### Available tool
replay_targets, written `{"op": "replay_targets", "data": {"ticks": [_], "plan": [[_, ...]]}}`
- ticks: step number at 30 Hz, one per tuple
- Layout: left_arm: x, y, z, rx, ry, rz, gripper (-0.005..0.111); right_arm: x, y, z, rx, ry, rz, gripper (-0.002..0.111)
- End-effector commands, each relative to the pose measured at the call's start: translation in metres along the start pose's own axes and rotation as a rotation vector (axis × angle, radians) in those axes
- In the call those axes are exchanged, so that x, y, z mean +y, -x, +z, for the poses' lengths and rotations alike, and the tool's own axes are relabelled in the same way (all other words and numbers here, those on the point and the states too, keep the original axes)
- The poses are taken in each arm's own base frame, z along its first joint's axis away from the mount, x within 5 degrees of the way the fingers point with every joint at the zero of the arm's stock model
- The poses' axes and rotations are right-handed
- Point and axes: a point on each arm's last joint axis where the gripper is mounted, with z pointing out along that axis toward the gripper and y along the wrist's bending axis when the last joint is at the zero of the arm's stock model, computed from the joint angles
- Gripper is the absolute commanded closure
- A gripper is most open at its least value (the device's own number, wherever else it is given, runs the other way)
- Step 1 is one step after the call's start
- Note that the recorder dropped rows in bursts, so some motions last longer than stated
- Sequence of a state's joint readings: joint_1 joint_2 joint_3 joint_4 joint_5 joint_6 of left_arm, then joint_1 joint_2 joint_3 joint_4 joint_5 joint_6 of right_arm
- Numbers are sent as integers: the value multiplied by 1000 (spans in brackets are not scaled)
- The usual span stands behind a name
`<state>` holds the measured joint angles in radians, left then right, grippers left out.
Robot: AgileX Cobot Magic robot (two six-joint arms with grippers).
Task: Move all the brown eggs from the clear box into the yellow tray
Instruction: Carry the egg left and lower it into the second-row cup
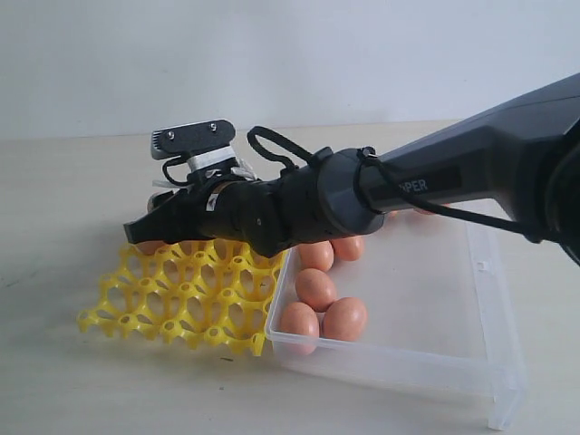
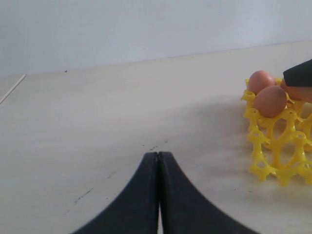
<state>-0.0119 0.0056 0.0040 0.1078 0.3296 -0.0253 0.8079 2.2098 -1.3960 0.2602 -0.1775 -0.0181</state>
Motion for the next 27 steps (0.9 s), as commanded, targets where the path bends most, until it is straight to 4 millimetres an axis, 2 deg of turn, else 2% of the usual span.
{"op": "replay_targets", "data": {"ticks": [1,27], "plan": [[0,3,-1,-23,-1,-11,107,-3,4,1,-23,-3,-19,108],[0,3,-1,-23,-1,-11,107,-3,6,1,-50,-6,-41,108]]}}
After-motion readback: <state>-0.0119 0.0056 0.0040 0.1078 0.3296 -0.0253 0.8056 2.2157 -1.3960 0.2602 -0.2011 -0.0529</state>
